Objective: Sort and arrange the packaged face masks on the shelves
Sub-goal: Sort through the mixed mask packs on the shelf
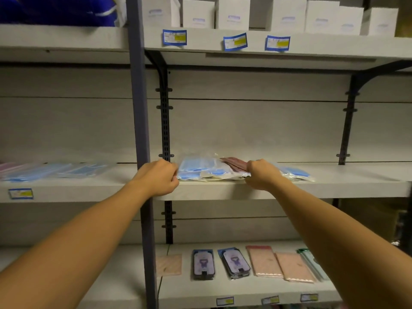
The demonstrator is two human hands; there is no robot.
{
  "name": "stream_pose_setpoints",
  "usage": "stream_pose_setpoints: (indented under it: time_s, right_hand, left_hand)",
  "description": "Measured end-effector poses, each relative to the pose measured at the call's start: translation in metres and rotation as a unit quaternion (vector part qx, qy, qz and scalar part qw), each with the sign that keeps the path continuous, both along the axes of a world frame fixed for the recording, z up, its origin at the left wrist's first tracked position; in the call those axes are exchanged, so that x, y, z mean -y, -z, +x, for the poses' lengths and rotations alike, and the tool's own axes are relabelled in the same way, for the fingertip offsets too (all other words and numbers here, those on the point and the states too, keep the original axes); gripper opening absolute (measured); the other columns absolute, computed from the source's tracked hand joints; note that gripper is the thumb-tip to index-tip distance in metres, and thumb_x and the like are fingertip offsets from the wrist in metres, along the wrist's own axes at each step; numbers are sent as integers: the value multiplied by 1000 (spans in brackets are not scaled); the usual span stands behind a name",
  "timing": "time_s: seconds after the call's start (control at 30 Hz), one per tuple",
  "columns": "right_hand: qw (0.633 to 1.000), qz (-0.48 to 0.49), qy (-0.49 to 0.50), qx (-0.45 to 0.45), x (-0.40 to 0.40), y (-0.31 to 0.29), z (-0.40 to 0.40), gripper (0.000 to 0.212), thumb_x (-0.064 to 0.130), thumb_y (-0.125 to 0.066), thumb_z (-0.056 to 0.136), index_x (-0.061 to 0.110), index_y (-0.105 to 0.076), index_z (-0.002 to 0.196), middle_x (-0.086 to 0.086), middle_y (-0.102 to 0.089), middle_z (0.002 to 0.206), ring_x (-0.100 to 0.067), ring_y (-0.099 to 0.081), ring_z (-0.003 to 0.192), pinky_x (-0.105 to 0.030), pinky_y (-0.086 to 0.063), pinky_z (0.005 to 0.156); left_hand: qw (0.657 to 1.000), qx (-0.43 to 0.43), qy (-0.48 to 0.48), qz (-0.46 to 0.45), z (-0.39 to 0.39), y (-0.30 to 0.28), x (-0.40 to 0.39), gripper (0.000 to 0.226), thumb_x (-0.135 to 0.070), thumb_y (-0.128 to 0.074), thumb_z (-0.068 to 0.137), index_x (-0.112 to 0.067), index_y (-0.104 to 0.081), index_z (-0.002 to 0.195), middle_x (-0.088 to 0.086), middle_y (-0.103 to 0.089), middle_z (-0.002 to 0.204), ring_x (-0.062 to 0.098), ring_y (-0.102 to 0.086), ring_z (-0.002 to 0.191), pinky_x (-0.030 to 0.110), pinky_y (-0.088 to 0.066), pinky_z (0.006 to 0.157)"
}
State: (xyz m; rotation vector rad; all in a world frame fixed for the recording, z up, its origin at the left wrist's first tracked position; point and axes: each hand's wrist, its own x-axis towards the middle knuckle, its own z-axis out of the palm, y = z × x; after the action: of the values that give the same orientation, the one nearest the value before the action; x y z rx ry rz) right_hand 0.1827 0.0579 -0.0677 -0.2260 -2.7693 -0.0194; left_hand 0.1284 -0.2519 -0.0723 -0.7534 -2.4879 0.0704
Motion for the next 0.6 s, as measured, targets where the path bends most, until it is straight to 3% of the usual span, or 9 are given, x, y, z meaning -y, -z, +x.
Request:
stream_pose_setpoints:
  time_s: [0.2, 0.3, 0.6]
  right_hand:
    - [998, -10, -43, -33, 0, -6, -34, 25, 23, -51, 98, 19, -61, 121, -9, -64, 103, -26, -52, 84, -33, -44, 70]
    - [998, 5, -46, -37, -1, -7, -61, 22, 30, -51, 98, 16, -59, 112, -11, -65, 109, -26, -52, 82, -32, -41, 67]
    - [996, -20, -74, -48, -1, -10, -144, 25, 29, -53, 96, 13, -62, 113, -11, -64, 114, -33, -61, 97, -33, -46, 72]
  left_hand:
    - [1000, 11, 1, 22, -40, 3, -29, 14, -31, -47, 95, -23, -58, 97, -2, -61, 89, 16, -59, 75, 40, -58, 70]
    - [998, 10, -16, 60, -66, -3, -43, 13, -29, -48, 93, -23, -58, 97, -1, -63, 91, 20, -60, 77, 38, -55, 70]
    - [983, 67, -100, 136, -149, -18, -72, 21, -34, -50, 96, -17, -59, 104, 5, -63, 101, 27, -62, 88, 36, -54, 76]
